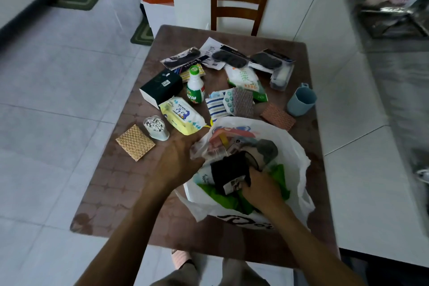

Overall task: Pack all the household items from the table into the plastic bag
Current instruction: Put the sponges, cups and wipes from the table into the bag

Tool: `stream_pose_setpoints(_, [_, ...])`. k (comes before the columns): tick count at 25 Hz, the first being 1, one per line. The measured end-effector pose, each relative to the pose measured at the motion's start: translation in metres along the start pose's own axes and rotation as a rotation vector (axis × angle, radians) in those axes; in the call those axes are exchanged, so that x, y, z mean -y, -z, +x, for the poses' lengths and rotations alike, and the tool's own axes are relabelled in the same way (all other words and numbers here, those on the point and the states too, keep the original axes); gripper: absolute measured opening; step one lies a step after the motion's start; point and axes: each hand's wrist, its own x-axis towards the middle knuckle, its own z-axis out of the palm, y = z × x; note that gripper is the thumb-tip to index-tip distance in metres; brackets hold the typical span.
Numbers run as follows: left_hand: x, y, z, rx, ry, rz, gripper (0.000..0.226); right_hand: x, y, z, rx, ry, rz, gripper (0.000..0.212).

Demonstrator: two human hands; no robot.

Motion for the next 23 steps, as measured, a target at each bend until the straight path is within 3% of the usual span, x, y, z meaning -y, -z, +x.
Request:
stream_pose_setpoints(4, [0.005, 0.004, 0.0, 0.022, 0.062, -0.024, 0.046, 0.015, 0.008, -0.006, -0.16, 0.112, -0.207, 0.065])
stream_pose_setpoints(6, [0.004, 0.003, 0.001, 0.044, 0.074, -0.009, 0.053, 0.029, 0.021, -0.006, -0.029, 0.146, -0.389, 0.057])
stream_pose_setpoints(8, [0.0, 0.0, 0.004, 0.056, 0.065, -0.008, 0.061, 0.041, 0.042, -0.007, 0.063, 0.129, -0.402, 0.049])
stream_pose_setpoints(12, [-0.011, -0.003, 0.033, 0.026, 0.044, 0.008, 0.056, 0.066, 0.109, 0.009, -0.215, 0.481, 0.108, 0.019])
stream_pose_setpoints(14, [-0.023, -0.006, 0.053, 0.027, 0.029, 0.048, 0.051, 0.063, 0.142, 0.044, -0.342, 0.544, 0.271, 0.013])
stream_pose_setpoints(17, [-0.036, -0.013, 0.076, 0.061, 0.038, 0.108, 0.035, 0.033, 0.16, 0.138, -0.293, 0.25, 0.35, 0.017])
stream_pose_setpoints(20, [-0.038, -0.021, 0.084, 0.039, 0.048, 0.112, 0.01, 0.002, 0.124, 0.225, -0.017, -0.182, 0.361, 0.062])
stream_pose_setpoints(23, [-0.035, -0.026, 0.084, -0.022, 0.043, 0.097, 0.009, -0.012, 0.079, 0.27, 0.091, -0.329, 0.475, 0.087])
